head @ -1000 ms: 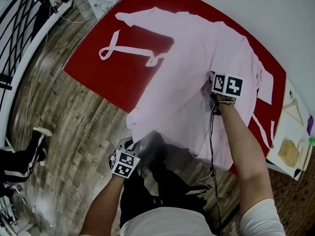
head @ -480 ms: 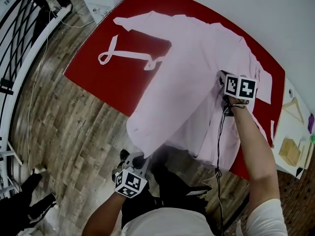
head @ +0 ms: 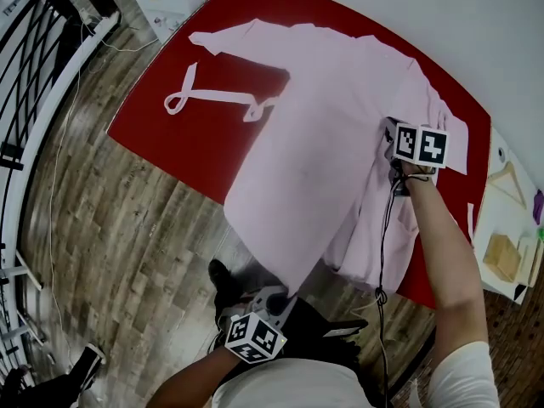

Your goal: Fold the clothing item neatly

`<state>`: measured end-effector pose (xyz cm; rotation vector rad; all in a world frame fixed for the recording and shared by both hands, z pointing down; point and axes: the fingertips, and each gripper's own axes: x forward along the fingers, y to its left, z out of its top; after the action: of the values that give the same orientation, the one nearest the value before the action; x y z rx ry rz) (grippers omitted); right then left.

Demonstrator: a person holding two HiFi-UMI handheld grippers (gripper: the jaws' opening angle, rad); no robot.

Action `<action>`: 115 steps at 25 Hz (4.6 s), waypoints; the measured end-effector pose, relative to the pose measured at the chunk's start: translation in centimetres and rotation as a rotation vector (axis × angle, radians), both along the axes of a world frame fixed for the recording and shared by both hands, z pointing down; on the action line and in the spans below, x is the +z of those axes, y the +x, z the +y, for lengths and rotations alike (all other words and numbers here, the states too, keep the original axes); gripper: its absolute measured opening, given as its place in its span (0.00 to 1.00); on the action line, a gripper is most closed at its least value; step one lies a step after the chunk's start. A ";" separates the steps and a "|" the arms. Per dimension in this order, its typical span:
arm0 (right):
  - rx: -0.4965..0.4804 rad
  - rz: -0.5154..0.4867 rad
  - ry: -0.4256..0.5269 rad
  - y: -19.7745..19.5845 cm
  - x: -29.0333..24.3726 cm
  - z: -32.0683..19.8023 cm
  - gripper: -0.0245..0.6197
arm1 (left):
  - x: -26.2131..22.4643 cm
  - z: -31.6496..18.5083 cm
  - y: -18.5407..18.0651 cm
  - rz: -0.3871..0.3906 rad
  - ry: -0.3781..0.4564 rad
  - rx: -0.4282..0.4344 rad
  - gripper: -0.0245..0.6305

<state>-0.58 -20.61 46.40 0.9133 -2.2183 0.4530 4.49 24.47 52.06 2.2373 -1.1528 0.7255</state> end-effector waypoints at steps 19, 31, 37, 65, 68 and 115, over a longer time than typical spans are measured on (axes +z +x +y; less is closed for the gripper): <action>0.025 0.145 0.022 1.9 4.7 -1.1 0.07 | 6.8 0.0 5.1 -0.061 -0.137 0.178 0.06; 0.014 0.109 -0.011 3.0 6.7 -0.3 0.11 | 7.4 1.1 4.5 0.004 -0.188 0.160 0.18; 0.026 0.043 -0.017 4.6 5.2 1.1 0.12 | 5.5 1.1 3.8 0.033 -0.198 0.144 0.21; 0.080 -0.069 -0.076 12.7 4.1 11.9 0.12 | -3.1 -18.0 -3.7 -0.062 -0.021 0.270 0.21; 0.113 -0.060 -0.076 12.7 4.3 12.2 0.12 | -3.0 -18.9 -3.6 -0.041 -0.018 0.322 0.21; 0.518 0.288 0.005 12.8 8.0 36.3 0.26 | 0.7 -51.4 -5.0 -0.050 -0.206 0.332 0.22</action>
<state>12.17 15.65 54.45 1.4639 -1.7134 0.5108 -0.50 -26.92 52.80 2.2661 -0.6958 0.9877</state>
